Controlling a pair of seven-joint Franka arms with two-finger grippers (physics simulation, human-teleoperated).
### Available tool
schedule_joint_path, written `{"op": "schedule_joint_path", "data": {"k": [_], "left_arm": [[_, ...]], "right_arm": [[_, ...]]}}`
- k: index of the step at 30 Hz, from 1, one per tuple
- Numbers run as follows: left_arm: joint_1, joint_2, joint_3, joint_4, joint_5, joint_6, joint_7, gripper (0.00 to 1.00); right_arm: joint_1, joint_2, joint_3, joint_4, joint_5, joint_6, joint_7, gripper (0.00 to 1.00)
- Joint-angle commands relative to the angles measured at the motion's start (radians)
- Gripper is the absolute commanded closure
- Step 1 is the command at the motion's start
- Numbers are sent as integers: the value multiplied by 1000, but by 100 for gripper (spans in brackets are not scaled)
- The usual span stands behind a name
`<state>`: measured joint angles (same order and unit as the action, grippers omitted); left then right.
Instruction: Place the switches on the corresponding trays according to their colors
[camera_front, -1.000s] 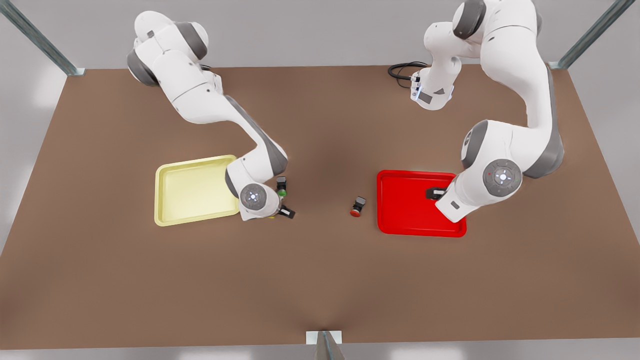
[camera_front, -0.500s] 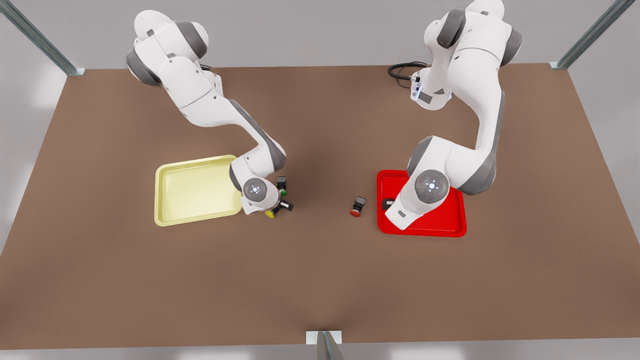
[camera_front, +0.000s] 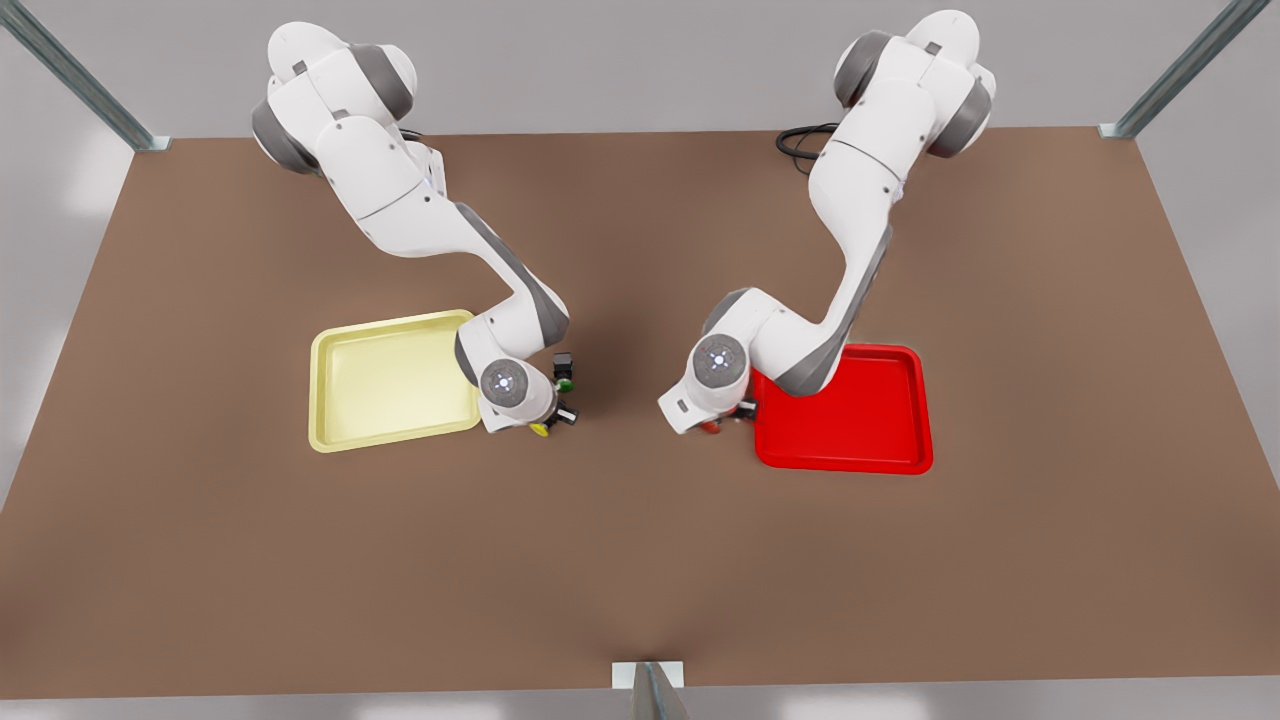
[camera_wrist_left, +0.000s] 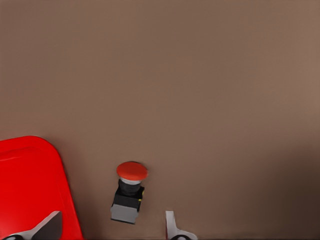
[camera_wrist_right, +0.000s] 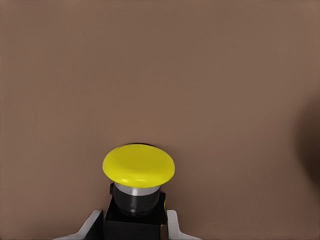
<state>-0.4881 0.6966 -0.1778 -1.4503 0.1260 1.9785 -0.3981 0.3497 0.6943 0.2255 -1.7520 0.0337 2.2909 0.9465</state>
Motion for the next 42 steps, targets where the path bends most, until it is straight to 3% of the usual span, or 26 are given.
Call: {"op": "schedule_joint_path", "data": {"k": [1, 13, 16, 20, 22, 23, 31, 32, 35, 38, 42], "left_arm": [[0, 0, -6, -5, 76, 8, 1, 1], [-10, 9, -14, -117, 103, 151, -1, 1], [-15, 12, -12, -117, 98, 157, -5, 0], [-21, 21, -12, -171, 89, 241, -12, 0], [-1, -19, -12, -232, 104, 272, 2, 1], [2, -22, -12, -236, 104, 273, 2, 1], [13, -22, -12, -286, 118, 332, 2, 1], [13, -22, -12, -288, 118, 332, 2, 1], [11, -22, -12, -323, 129, 368, 2, 1], [14, -29, -12, -343, 199, 370, 2, 1], [14, -37, -15, -366, 207, 405, 1, 2]], "right_arm": [[0, 1, 0, -1, 0, -1, 0, 46], [-8, -4, 0, 2, 0, -5, -23, 47], [-83, -87, 0, -4, 0, -37, -61, 47], [-310, -373, 0, -334, -6, -76, -425, 47], [-413, -461, 0, -501, -17, 1, -603, 47], [-431, -472, 0, -538, -28, 28, -638, 0], [-434, -466, 2, -537, -26, 42, -641, 0], [-430, -470, 0, -521, -26, 28, -641, 0], [-408, -470, 74, -77, -190, -393, -693, 0], [-373, -458, 66, 304, -245, -717, -755, 0], [-374, -533, 60, 338, -242, -831, -752, 0]]}}
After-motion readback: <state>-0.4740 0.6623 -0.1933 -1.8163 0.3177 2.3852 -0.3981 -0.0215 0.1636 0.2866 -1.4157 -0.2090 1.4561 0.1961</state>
